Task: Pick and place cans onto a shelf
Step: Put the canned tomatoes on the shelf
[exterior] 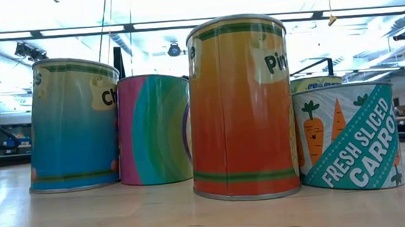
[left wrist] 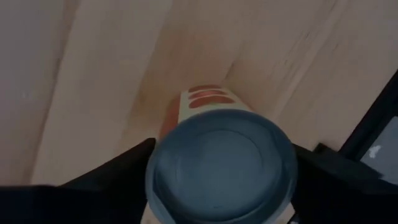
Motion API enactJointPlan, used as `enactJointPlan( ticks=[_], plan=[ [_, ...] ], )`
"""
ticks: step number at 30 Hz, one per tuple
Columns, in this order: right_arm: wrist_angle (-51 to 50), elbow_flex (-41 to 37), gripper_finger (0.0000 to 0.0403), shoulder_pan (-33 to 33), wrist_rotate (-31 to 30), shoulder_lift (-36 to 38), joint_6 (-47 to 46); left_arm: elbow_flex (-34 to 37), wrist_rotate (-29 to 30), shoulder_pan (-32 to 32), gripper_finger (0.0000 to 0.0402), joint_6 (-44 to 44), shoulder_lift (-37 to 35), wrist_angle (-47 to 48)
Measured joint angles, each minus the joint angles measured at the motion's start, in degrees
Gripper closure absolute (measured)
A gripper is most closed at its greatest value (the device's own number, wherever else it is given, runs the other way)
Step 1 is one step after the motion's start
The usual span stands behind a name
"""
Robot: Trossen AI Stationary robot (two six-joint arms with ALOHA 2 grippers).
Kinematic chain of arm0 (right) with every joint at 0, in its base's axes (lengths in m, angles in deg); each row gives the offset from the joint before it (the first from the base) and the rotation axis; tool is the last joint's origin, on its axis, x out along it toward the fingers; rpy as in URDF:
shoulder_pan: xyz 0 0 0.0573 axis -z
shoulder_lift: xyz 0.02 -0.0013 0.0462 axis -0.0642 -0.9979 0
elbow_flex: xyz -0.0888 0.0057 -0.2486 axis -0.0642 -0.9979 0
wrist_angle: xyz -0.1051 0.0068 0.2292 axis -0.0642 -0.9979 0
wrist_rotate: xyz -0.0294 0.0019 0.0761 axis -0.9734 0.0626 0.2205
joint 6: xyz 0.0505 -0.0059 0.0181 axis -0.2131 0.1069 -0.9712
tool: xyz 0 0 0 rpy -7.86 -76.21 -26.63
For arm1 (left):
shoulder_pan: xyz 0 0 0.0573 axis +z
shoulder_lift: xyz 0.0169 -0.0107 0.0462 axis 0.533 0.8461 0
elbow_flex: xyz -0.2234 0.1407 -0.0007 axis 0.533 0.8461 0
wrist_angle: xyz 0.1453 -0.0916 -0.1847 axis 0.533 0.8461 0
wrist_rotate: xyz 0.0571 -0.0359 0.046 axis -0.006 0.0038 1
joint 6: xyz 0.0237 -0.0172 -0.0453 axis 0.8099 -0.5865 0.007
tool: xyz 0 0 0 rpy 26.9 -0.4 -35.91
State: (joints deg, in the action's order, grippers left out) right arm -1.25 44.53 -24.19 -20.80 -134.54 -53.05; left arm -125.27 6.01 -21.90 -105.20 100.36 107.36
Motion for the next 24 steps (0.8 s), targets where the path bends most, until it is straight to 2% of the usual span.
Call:
enactJointPlan(
  ticks=[3,7,16,20,24],
  plan=[
    [0.0,0.0,0.0054,0.0,0.0,0.0,0.3,0.0,-1.6,0.5,0.0117,0.0,-0.6,1.3],
    [0.0,0.0,0.0054,0.0,0.0,0.0,1.1,0.0,-3.8,2.2,0.0118,-0.4,-3.2,2.2],
    [-1.1,0.0,0.0054,0.7,1.7,0.0,2.2,0.0,-16.1,11.9,0.0110,-0.6,-13.7,3.9],
    [-2.5,0.0,0.0054,1.6,3.7,0.2,2.0,-0.8,-17.5,17.9,0.0111,-3.8,-18.3,3.5],
    [-3.0,0.0,0.0054,1.1,4.0,1.8,2.2,-4.8,-15.6,22.8,0.0111,-5.1,-20.5,1.7]
  ],
)
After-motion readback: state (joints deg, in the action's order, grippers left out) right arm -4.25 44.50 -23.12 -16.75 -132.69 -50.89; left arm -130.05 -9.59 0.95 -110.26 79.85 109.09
